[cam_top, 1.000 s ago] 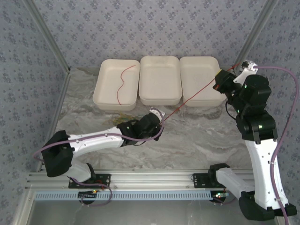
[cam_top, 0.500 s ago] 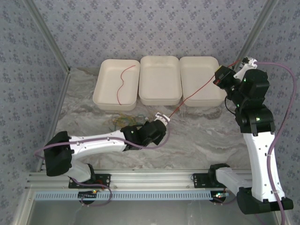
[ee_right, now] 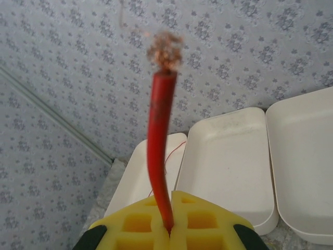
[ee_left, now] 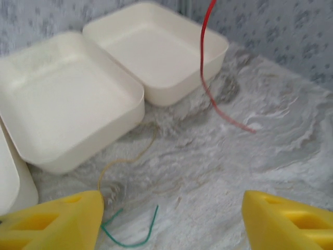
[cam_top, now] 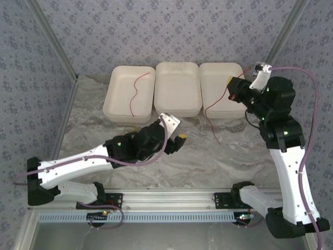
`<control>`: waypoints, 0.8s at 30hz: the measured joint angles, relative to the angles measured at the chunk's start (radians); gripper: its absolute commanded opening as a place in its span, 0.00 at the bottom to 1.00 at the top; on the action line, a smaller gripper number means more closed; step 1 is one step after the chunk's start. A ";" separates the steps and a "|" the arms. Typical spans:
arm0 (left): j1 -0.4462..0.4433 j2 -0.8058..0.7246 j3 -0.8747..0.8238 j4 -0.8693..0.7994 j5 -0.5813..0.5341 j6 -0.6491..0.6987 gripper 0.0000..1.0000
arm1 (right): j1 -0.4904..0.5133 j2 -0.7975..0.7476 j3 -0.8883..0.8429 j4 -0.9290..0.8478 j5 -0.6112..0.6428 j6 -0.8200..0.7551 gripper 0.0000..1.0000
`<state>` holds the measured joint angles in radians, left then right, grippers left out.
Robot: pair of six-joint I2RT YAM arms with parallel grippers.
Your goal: Untangle the cables
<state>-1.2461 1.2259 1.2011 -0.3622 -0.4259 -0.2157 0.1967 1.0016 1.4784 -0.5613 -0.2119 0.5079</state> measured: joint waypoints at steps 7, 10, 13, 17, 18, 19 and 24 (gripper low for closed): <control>0.000 0.170 0.218 0.014 0.018 0.122 0.83 | 0.089 0.013 0.002 -0.039 -0.027 -0.034 0.00; 0.008 0.259 0.282 0.015 0.014 0.161 0.85 | 0.137 0.025 0.002 -0.051 -0.035 -0.042 0.00; 0.024 0.317 0.312 0.006 0.013 0.188 0.82 | 0.175 0.032 0.002 -0.052 -0.040 -0.046 0.00; 0.052 0.354 0.333 -0.005 0.006 0.201 0.55 | 0.205 0.032 0.002 -0.052 -0.040 -0.045 0.00; 0.060 0.354 0.332 -0.005 0.007 0.203 0.36 | 0.210 0.033 0.002 -0.052 -0.040 -0.045 0.00; 0.068 0.353 0.332 -0.001 0.008 0.203 0.19 | 0.214 0.033 0.002 -0.050 -0.040 -0.045 0.00; 0.079 0.339 0.308 0.023 0.014 0.195 0.00 | 0.227 0.033 0.002 -0.042 -0.040 -0.045 0.00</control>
<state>-1.1667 1.5646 1.5089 -0.3397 -0.4118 -0.0212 0.4236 1.0348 1.4803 -0.6029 -0.2516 0.4629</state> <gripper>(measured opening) 0.048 0.060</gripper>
